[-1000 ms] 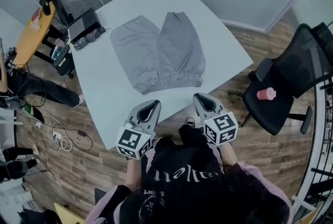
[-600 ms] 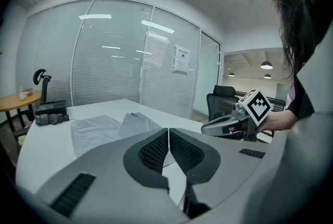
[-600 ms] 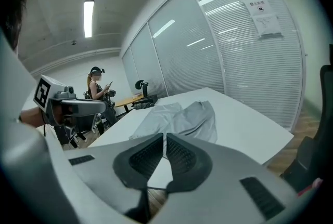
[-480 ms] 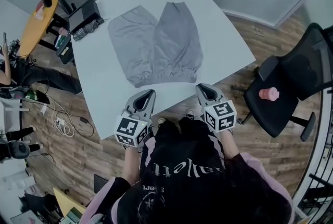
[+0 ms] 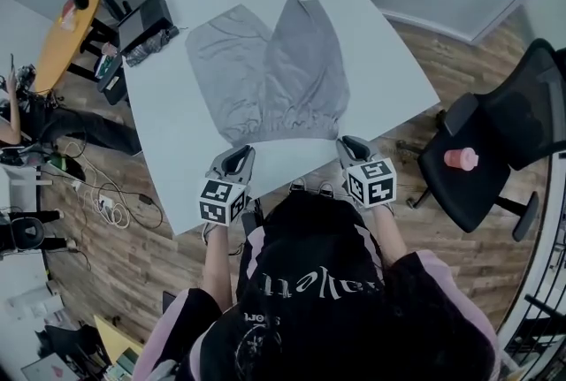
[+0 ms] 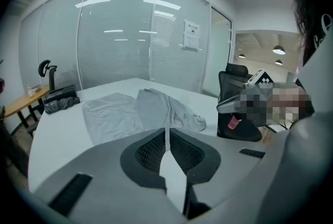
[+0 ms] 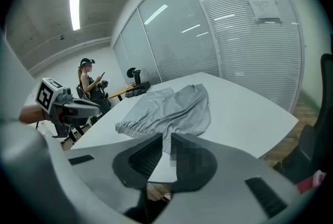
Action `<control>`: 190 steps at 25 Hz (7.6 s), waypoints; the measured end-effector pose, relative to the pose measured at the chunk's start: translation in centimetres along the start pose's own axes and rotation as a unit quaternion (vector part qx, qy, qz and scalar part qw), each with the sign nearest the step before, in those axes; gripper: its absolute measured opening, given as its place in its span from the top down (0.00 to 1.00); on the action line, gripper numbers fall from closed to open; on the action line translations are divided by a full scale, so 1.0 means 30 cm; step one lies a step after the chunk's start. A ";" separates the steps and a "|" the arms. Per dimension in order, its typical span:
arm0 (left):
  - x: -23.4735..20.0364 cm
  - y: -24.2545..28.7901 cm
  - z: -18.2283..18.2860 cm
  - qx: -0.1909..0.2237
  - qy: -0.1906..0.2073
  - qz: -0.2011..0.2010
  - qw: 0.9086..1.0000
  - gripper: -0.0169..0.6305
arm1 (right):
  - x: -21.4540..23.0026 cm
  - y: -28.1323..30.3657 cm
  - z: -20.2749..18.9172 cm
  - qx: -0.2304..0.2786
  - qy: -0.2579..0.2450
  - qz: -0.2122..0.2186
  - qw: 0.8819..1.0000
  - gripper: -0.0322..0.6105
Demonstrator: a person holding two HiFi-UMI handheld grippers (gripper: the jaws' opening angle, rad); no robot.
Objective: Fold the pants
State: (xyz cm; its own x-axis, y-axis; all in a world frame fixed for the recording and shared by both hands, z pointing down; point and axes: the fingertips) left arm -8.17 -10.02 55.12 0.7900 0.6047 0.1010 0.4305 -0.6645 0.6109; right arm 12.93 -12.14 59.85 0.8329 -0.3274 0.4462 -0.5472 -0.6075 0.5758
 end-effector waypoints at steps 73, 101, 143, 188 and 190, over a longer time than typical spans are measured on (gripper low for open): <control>-0.416 0.001 0.302 0.124 0.054 -0.031 0.990 0.89 | -0.017 -0.005 0.440 0.064 0.076 0.052 0.994 0.89; -0.767 0.769 0.065 -0.081 0.024 -0.043 0.995 0.89 | 0.393 0.659 0.556 -0.034 0.164 -0.012 0.986 0.89; -0.117 0.105 0.248 0.105 -0.032 -0.105 0.988 0.75 | -0.098 0.036 0.248 0.049 0.058 0.052 0.996 0.73; 0.297 -0.512 0.099 0.171 0.030 -0.181 0.968 0.90 | -0.674 -0.383 -0.108 0.135 0.014 0.054 0.989 0.87; 0.314 -0.535 0.078 0.171 0.034 -0.190 0.966 0.90 | -0.697 -0.404 -0.147 0.135 0.015 0.049 0.989 0.88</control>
State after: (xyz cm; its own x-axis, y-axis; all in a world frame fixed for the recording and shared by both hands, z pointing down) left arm -6.60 5.31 44.43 0.5217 0.8528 -0.0210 0.8116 -0.4886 0.3202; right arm 1.77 5.24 46.56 0.7720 -0.3748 0.5134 -0.5794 -0.7469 0.3261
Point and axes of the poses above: the fingertips, and each gripper's own axes: y forward along the fingers, x to its right, z out of its top, and after that the axes turned 12 degrees about y, right-handed
